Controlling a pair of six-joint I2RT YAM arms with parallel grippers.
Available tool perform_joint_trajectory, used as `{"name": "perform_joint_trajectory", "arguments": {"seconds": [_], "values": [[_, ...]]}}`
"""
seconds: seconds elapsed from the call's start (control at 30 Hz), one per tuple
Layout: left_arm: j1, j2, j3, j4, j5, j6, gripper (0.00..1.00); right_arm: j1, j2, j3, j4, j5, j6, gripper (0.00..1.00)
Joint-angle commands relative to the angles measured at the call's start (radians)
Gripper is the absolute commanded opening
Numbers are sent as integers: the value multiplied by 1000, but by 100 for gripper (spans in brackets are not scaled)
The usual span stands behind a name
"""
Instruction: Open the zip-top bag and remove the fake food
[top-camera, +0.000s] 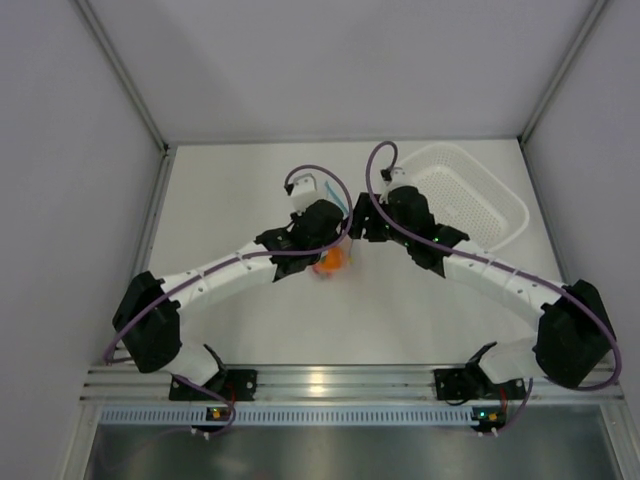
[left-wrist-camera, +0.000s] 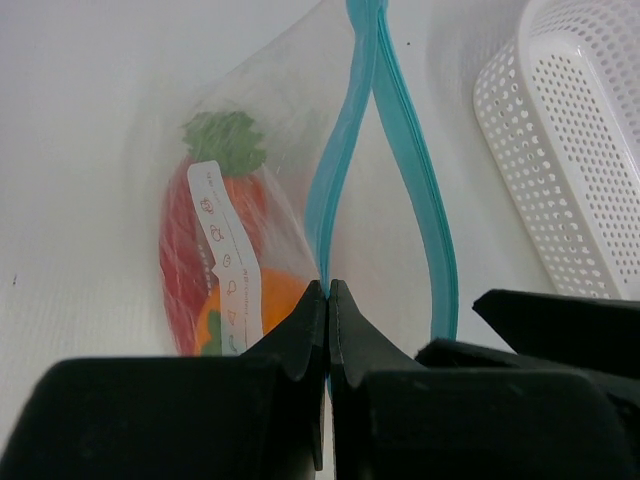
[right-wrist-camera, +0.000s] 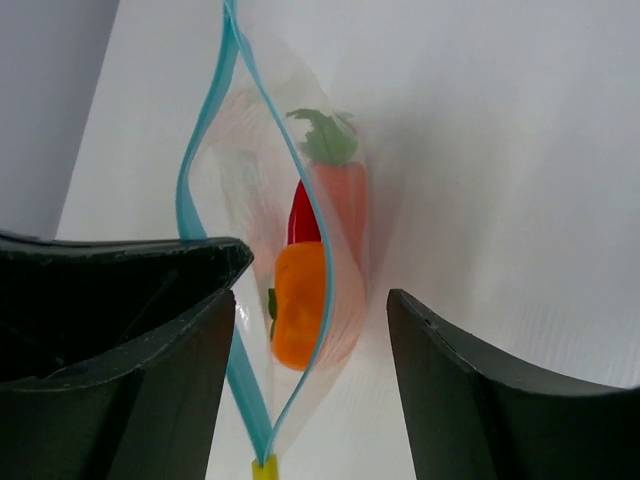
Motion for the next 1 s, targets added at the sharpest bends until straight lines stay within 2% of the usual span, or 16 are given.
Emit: {"name": "perform_joint_trajectory", "arguments": {"seconds": [0.0, 0.07, 0.1, 0.23, 0.43, 0.57, 0.8, 0.97], "values": [[-3, 2, 48, 53, 20, 25, 0, 13, 70, 76, -60, 67, -77, 63], [-3, -1, 53, 53, 32, 34, 0, 12, 108, 118, -92, 89, -120, 58], [-3, -1, 53, 53, 35, 49, 0, 12, 152, 138, -114, 102, -137, 53], [-1, 2, 86, -40, 0, 94, 0, -34, 231, 213, -256, 247, -216, 49], [3, -99, 40, -107, -109, 129, 0, -200, 185, 75, -234, 209, -237, 43], [12, -143, 19, -137, -144, 129, 0, -209, 197, 43, -258, 217, -243, 41], [12, -98, 65, -137, -83, 102, 0, -185, 120, 50, -220, 42, -229, 41], [9, -51, 103, -136, -49, 60, 0, -146, 62, 132, -289, -39, -231, 43]]}}
